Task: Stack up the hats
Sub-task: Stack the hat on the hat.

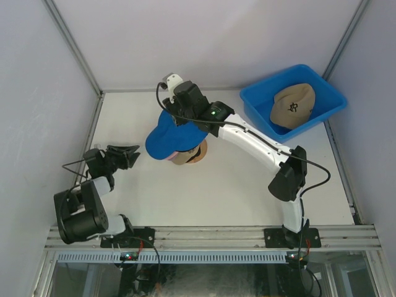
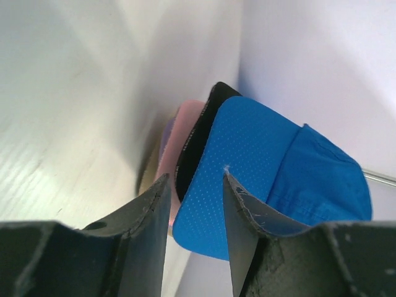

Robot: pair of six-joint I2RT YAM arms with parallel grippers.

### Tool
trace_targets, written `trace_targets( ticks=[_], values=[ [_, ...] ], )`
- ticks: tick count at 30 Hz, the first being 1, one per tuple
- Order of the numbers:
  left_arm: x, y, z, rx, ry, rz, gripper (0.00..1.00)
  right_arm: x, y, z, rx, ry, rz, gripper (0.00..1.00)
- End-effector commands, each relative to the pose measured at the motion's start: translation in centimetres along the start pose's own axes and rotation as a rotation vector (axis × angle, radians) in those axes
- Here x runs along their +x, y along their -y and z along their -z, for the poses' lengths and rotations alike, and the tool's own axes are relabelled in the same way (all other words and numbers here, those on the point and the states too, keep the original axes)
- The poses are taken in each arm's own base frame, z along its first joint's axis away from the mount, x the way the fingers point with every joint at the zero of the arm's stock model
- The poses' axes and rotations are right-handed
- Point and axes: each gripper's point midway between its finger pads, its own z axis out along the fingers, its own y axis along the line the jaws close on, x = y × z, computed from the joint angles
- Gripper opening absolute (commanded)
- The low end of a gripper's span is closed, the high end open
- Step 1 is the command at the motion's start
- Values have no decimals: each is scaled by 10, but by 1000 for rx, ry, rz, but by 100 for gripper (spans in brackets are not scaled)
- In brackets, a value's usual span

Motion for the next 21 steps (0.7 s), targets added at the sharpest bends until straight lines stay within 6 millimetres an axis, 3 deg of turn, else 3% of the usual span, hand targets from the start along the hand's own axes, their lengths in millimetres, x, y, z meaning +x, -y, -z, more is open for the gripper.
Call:
trace_targets(
  ticks=[1, 6, 13, 21],
  values=[
    [-8, -16, 10, -174, 44, -94, 43, -28, -5, 16, -7, 70, -27, 42],
    [-9, -18, 23, -238, 85, -129, 43, -33, -5, 22, -3, 78, -44, 50],
    [-6, -17, 34, -257, 105, -140, 44, -35, -2, 31, 13, 82, -81, 53],
    [0, 0, 47, -225, 119, -177, 44, -43, -9, 51, 34, 111, -104, 54]
  ],
)
